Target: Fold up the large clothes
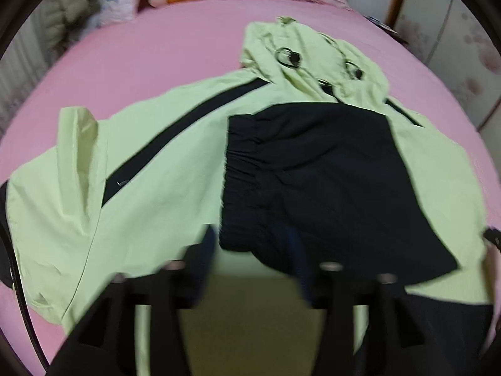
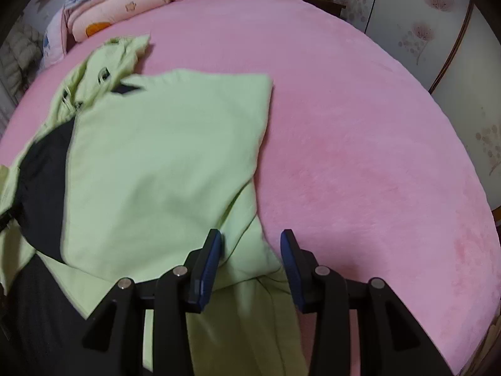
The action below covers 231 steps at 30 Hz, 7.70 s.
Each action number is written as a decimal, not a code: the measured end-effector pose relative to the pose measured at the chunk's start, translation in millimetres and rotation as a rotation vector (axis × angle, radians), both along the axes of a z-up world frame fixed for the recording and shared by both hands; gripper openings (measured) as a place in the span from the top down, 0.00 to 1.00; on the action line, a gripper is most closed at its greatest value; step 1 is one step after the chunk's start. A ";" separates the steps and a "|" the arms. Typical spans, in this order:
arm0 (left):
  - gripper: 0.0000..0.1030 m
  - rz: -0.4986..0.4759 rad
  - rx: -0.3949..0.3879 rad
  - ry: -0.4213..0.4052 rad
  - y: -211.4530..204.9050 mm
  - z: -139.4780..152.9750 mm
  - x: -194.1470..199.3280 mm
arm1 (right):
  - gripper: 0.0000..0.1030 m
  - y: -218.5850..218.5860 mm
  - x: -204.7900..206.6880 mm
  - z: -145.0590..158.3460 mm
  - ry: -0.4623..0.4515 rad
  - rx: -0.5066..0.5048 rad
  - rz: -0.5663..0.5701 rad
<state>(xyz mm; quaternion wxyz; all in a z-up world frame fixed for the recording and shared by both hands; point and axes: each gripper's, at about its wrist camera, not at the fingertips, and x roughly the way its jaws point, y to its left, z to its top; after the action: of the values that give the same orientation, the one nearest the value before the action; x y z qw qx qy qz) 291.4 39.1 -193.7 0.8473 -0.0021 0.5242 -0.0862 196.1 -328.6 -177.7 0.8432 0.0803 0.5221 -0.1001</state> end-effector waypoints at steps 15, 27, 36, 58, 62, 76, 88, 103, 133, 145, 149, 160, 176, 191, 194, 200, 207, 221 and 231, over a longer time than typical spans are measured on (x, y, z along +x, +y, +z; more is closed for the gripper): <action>0.34 0.080 -0.023 -0.023 -3.1 13.5 97.4 | 0.51 -47.0 116.0 8.7 -0.034 0.135 -0.005; 0.68 0.049 0.303 -0.120 -47.1 -16.4 98.4 | 0.53 -41.6 157.8 -38.2 0.028 -0.070 -0.063; 0.63 0.080 0.160 -0.049 -28.0 0.2 88.3 | 0.54 -56.7 131.9 -21.2 0.033 -0.009 -0.118; 0.14 0.039 -0.002 -0.310 7.5 216.3 -100.9 | 0.52 86.0 -29.4 163.6 -0.262 0.118 0.130; 0.13 0.033 0.002 -0.359 21.0 242.2 -138.0 | 0.52 112.1 -51.6 179.1 -0.278 0.118 0.173; 0.04 0.094 -0.065 -0.443 128.4 254.8 -213.2 | 0.52 231.8 -92.4 211.8 -0.374 0.089 0.347; 0.04 0.336 -0.149 -0.303 320.0 154.2 -196.4 | 0.52 365.9 -51.4 167.4 -0.344 0.010 0.467; 0.04 0.649 -0.455 -0.077 476.9 -26.2 -114.0 | 0.52 480.9 12.9 73.1 -0.198 0.016 0.589; 0.97 -0.013 -0.414 -0.371 133.6 148.4 -41.3 | 0.52 279.3 3.6 77.8 -0.222 0.124 0.238; 0.45 -0.129 -0.327 -0.015 24.1 31.2 -57.6 | 0.52 194.8 -27.3 57.0 -0.167 0.173 0.135; 0.34 -0.151 -0.338 -0.045 29.5 57.7 -77.8 | 0.52 193.9 -31.4 57.6 -0.179 0.203 0.158; 0.17 0.015 -0.277 -0.259 130.7 109.2 -135.2 | 0.52 255.0 -25.5 74.1 -0.197 0.226 0.337; 0.17 0.284 -0.400 -0.072 226.5 24.7 -119.0 | 0.52 403.4 5.9 30.5 -0.093 -0.111 0.673; 0.17 0.247 -0.368 -0.086 191.6 13.0 -82.3 | 0.96 315.5 53.3 112.9 -0.336 -0.102 0.371; 0.17 0.247 -0.343 -0.091 176.0 10.6 -72.2 | 0.96 269.1 53.5 147.3 -0.480 -0.044 0.248; 0.17 0.249 -0.286 -0.040 150.5 -6.3 -57.2 | 0.80 181.1 74.1 97.2 -0.332 0.073 0.031; 0.17 0.199 -0.258 -0.007 149.3 -10.4 -59.7 | 0.78 116.0 69.7 7.6 -0.079 0.242 -0.065; 0.17 0.096 -0.193 -0.115 166.2 55.8 -20.9 | 0.49 53.1 82.4 47.4 -0.179 0.346 -0.082; 0.17 0.155 -0.165 0.040 156.7 -0.9 94.8 | 0.52 48.4 150.6 -8.9 -0.007 0.379 -0.002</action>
<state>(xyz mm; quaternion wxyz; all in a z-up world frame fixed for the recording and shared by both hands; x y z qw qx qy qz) 386.2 195.8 -194.6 0.8377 -0.1139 0.5304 -0.0633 346.6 -280.3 -186.7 0.8147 0.2386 0.5286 -0.0003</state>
